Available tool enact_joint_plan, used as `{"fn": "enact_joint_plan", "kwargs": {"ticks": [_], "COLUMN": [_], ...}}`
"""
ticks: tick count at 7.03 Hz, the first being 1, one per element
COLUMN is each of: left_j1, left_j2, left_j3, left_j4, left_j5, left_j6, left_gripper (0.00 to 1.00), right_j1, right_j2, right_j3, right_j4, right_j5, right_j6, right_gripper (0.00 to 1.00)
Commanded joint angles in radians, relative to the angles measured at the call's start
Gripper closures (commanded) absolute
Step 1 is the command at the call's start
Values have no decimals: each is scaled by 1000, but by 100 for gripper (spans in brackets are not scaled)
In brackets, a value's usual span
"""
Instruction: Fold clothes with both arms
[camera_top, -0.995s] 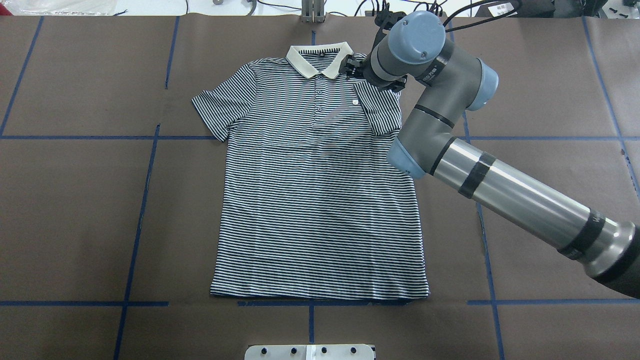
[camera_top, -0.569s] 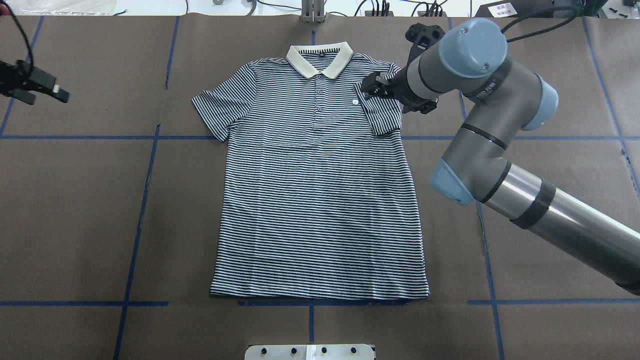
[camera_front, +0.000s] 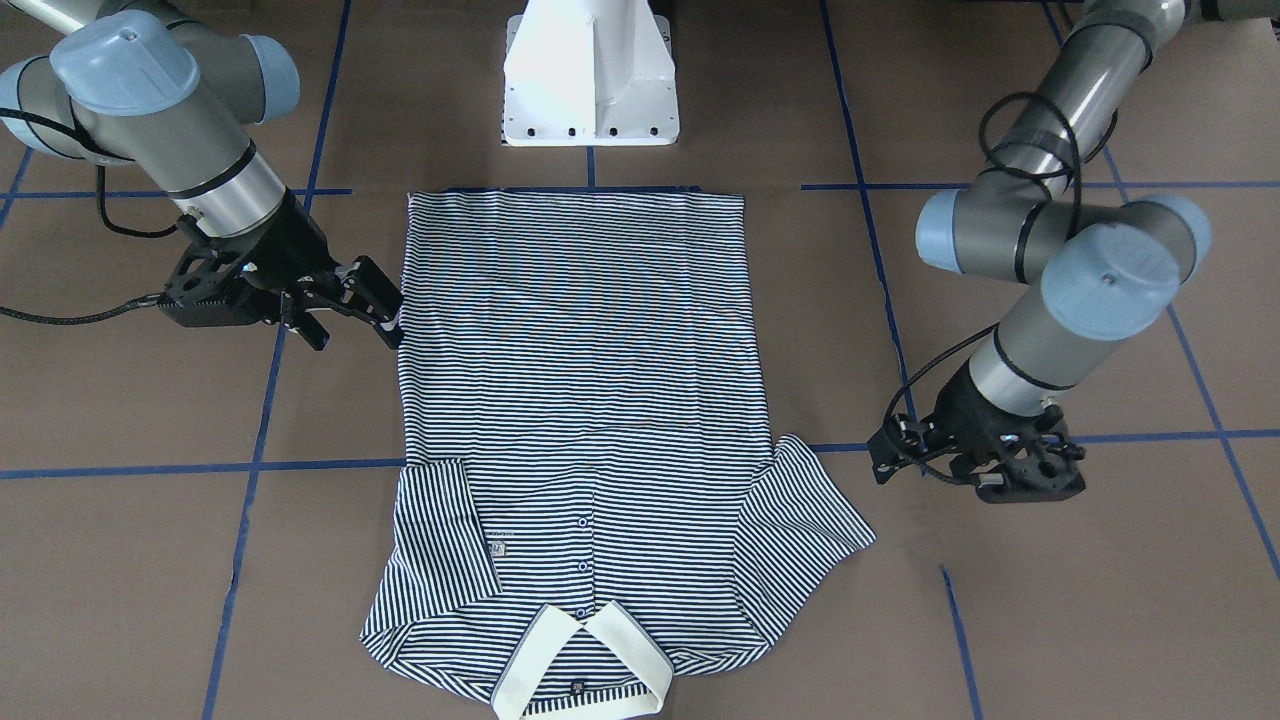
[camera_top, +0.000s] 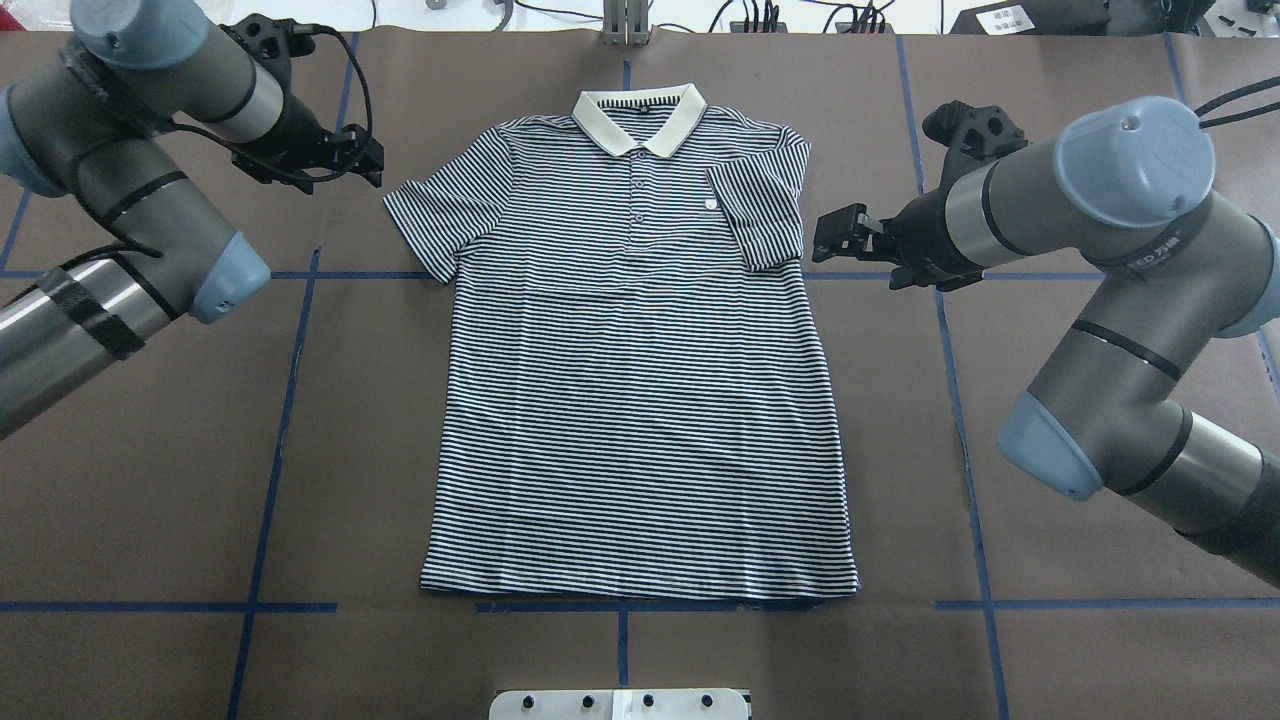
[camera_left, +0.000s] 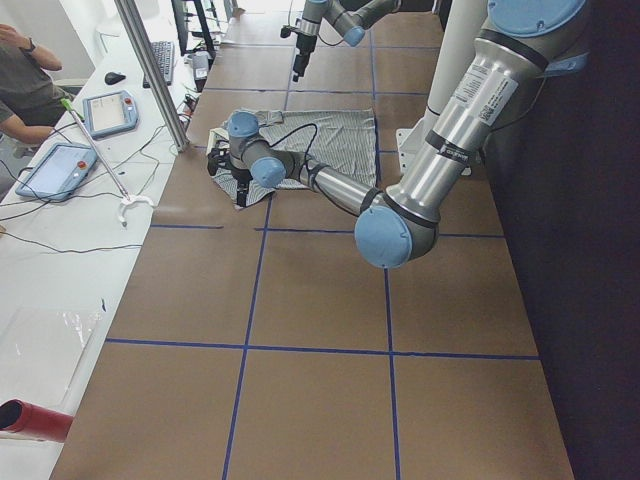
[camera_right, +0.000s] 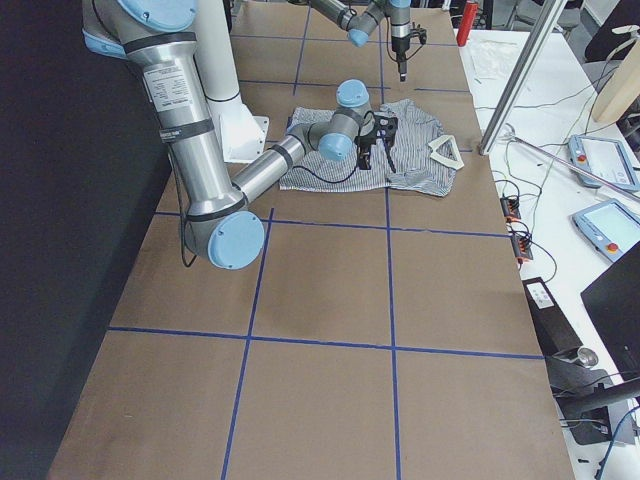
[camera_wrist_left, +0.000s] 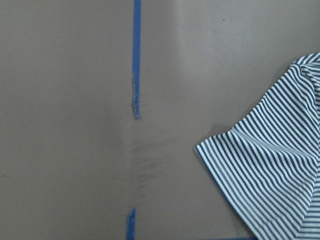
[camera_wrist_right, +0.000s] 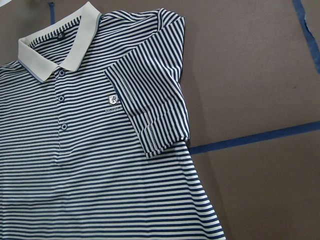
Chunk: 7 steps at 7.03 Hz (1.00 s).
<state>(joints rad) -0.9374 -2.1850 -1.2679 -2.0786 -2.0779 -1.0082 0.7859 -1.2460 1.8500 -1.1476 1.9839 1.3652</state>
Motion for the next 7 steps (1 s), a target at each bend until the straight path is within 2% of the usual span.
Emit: {"fn": "enact_joint_plan", "kwargs": {"ticks": [1, 5, 7], "left_j1": [64, 65, 65], "left_j2": [-100, -102, -102], "left_j3": [212, 251, 254], "left_j4": [-132, -176, -175], "left_j5": [102, 105, 107], "left_j6": [-58, -56, -56], "left_gripper": [24, 49, 69], "right_j1": [-2, -4, -4], "right_j2": [-12, -7, -6], "right_j3": [5, 5, 5], "right_j4": [0, 0, 0], "right_j5": [1, 1, 0], "right_j6": [0, 0, 0], "right_gripper": [0, 0, 0]}}
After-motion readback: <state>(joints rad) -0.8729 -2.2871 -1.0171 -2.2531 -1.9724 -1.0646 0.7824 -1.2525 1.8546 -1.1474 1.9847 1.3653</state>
